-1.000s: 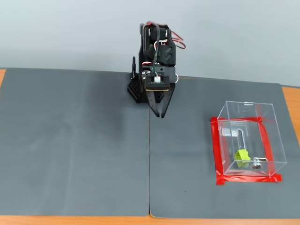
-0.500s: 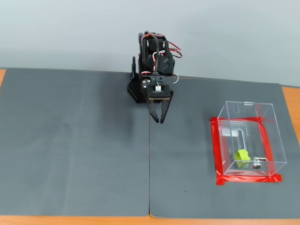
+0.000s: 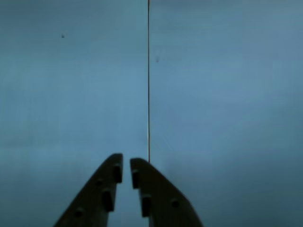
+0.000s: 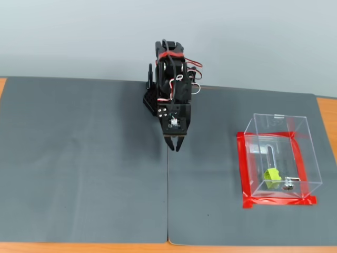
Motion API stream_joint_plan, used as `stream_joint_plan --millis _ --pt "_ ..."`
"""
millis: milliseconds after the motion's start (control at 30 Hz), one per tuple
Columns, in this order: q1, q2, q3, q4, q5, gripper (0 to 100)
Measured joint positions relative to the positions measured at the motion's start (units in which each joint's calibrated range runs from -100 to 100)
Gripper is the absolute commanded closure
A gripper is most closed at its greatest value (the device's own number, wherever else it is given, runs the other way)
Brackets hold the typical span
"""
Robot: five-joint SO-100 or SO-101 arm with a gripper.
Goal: Pick the green lego block and place it into the transparent box
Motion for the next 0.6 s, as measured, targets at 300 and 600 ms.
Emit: stream_joint_plan --millis 300,600 --pt "3.8 0.0 7.5 -4.9 0.0 98" --pt "5.0 0.3 8.7 -7.9 0.1 98"
